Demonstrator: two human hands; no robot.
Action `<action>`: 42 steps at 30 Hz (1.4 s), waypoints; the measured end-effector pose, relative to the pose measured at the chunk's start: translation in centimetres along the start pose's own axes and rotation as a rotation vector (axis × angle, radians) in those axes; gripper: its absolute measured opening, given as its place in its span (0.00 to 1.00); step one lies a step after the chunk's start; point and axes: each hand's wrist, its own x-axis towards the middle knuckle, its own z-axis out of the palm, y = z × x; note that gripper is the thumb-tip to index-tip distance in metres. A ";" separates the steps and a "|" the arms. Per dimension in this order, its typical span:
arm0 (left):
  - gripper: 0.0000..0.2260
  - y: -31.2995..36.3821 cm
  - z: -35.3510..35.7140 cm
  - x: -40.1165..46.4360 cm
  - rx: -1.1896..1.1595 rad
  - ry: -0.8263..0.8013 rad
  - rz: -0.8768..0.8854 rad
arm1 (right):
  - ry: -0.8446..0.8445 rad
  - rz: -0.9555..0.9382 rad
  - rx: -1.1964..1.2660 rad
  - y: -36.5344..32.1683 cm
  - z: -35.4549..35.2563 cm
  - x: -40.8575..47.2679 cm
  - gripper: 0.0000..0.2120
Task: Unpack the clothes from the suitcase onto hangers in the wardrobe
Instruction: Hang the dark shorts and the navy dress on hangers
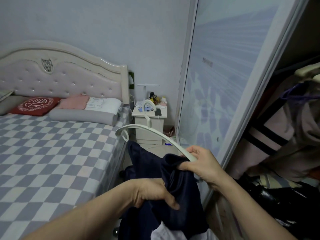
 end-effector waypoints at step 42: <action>0.04 8.0 -1.1 -1.4 0.016 0.926 0.438 | -0.099 0.250 0.512 -0.7 3.1 -1.6 0.07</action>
